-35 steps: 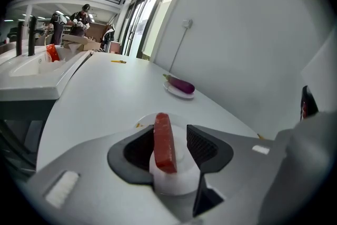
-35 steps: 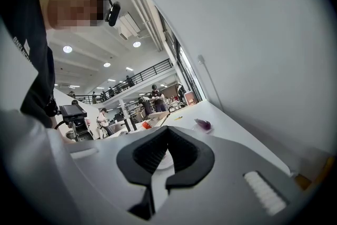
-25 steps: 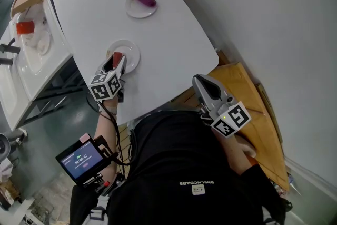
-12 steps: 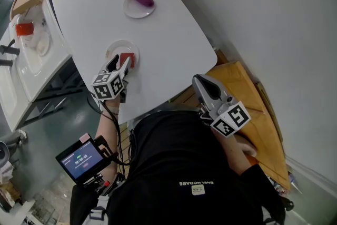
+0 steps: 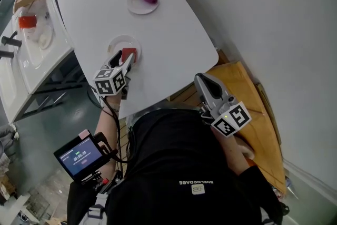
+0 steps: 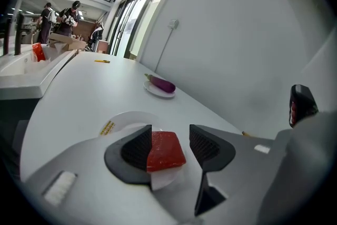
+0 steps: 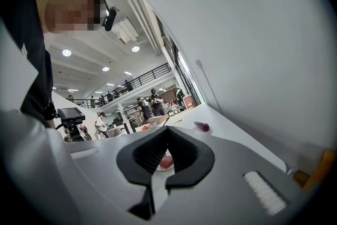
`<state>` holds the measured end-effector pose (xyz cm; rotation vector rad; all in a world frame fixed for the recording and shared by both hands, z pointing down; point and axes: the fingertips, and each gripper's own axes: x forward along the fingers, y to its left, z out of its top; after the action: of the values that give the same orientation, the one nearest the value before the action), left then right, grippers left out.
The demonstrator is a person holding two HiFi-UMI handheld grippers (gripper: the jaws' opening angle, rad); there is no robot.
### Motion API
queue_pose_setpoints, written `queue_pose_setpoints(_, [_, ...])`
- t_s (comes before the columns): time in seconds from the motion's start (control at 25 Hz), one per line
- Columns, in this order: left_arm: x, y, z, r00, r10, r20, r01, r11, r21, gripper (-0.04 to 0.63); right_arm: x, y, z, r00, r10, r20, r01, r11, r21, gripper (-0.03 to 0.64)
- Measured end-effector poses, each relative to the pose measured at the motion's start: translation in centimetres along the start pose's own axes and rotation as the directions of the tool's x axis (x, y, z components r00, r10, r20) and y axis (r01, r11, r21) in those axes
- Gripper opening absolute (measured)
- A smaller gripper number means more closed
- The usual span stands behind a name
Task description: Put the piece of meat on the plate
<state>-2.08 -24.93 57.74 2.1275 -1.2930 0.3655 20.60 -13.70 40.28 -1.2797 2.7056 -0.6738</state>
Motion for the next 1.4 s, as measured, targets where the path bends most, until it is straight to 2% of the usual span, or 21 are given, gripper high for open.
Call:
queue_pose_setpoints(0.36, [-0.5, 1.6, -0.5, 0.999, 0.036, 0.023, -0.036, 0.999, -0.009, 0.215, 3.4, -0.7, -1.7, 0.998, 0.066, -0.005, -0.066, 0.997, 0.034, 0.005])
queue_pose_setpoints(0.6, [-9.0, -2.9, 1.2, 0.992, 0.082, 0.1, -0.077, 0.996, -0.05, 0.156, 0.6, 4.6, 1.6, 0.985, 0.169, -0.03, -0.169, 0.985, 0.021, 0.005])
queue_pose_setpoints(0.8, [-11.1, -0.4, -0.2, 0.98, 0.132, 0.151, -0.12, 0.989, -0.085, 0.078, 4.6, 5.4, -1.3, 0.965, 0.255, -0.052, -0.253, 0.966, 0.046, 0.005])
queue_pose_setpoints(0.96, [-14.2, 0.2, -0.7, 0.963, 0.177, 0.205, -0.155, 0.981, -0.117, 0.014, 7.0, 7.7, -2.9, 0.936, 0.344, -0.081, -0.34, 0.939, 0.059, 0.005])
queue_pose_setpoints(1.12, [-21.0, -2.5, 0.7, 0.941, 0.206, 0.268, -0.169, 0.973, -0.157, 0.014, 6.7, 13.0, -1.4, 0.897, 0.427, -0.114, -0.421, 0.904, 0.071, 0.005])
queue_pose_setpoints(1.4, [-24.8, -0.8, -1.6, 0.902, 0.273, 0.335, -0.215, 0.956, -0.201, 0.014, 11.2, 17.0, -7.1, 0.804, 0.565, -0.186, -0.553, 0.825, 0.117, 0.005])
